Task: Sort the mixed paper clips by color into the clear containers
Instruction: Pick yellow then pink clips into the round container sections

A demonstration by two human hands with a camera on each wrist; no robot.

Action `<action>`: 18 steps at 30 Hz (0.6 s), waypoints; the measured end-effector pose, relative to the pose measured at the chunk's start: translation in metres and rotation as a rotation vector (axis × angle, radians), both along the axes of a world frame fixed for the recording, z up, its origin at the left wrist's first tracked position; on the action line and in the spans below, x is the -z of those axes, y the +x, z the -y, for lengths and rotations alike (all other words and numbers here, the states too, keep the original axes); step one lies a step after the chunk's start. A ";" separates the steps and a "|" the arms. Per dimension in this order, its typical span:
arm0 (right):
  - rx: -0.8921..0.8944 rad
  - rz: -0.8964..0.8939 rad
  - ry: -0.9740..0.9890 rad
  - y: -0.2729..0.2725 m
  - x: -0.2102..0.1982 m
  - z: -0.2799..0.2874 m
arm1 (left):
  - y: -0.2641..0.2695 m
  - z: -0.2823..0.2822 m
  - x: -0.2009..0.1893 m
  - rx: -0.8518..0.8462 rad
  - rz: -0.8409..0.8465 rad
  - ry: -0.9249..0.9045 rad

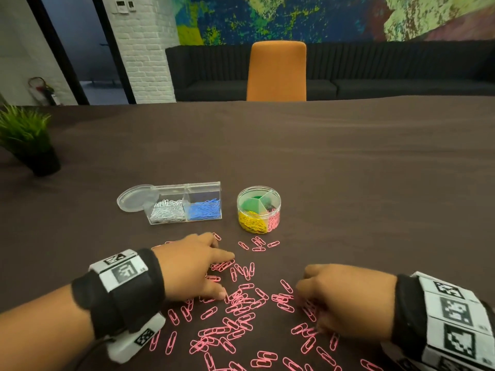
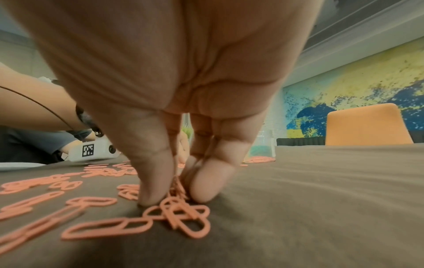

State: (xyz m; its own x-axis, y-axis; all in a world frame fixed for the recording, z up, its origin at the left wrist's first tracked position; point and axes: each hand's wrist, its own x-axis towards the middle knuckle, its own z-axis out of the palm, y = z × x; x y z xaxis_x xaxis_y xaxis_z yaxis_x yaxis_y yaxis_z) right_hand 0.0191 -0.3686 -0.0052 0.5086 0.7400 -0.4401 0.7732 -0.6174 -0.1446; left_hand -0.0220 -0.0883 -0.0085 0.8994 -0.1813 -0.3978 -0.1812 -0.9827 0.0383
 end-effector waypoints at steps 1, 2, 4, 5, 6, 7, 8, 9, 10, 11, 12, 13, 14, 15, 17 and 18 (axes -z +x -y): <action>-0.025 0.000 0.031 -0.001 0.002 -0.001 | -0.003 0.002 0.000 0.013 0.031 -0.023; -0.044 0.002 0.058 -0.001 0.004 -0.001 | -0.006 0.004 0.001 0.022 0.055 -0.046; -0.063 0.003 0.091 -0.001 0.006 -0.001 | -0.008 0.008 0.002 0.039 0.081 -0.057; -0.066 0.004 0.105 -0.001 0.006 0.000 | -0.009 0.009 0.003 0.052 0.088 -0.043; -0.068 0.006 0.119 -0.001 0.006 0.000 | -0.009 0.011 0.003 0.066 0.094 -0.026; -0.070 0.013 0.136 0.000 0.007 0.000 | -0.010 0.012 0.003 0.075 0.093 -0.011; -0.066 0.020 0.148 0.001 0.008 0.001 | -0.011 0.013 0.003 0.080 0.092 -0.003; -0.055 0.024 0.162 0.002 0.010 0.002 | -0.011 0.014 0.003 0.079 0.094 0.000; -0.038 0.019 0.172 0.005 0.011 0.001 | -0.012 0.014 0.003 0.076 0.098 -0.003; -0.023 0.013 0.184 0.008 0.011 0.001 | -0.012 0.014 0.003 0.070 0.106 -0.011; -0.009 0.010 0.196 0.011 0.011 0.000 | -0.013 0.014 0.003 0.063 0.118 -0.025; 0.006 0.010 0.216 0.015 0.010 -0.002 | -0.013 0.014 0.004 0.051 0.131 -0.043; 0.026 0.012 0.243 0.019 0.008 -0.004 | -0.014 0.014 0.004 0.037 0.141 -0.061; 0.049 0.015 0.282 0.023 0.004 -0.006 | -0.014 0.014 0.004 0.025 0.149 -0.076; 0.109 0.027 0.386 0.035 -0.003 -0.011 | -0.013 0.013 0.004 0.012 0.175 -0.105; 0.149 0.035 0.448 0.043 -0.007 -0.015 | -0.012 0.013 0.003 0.004 0.194 -0.127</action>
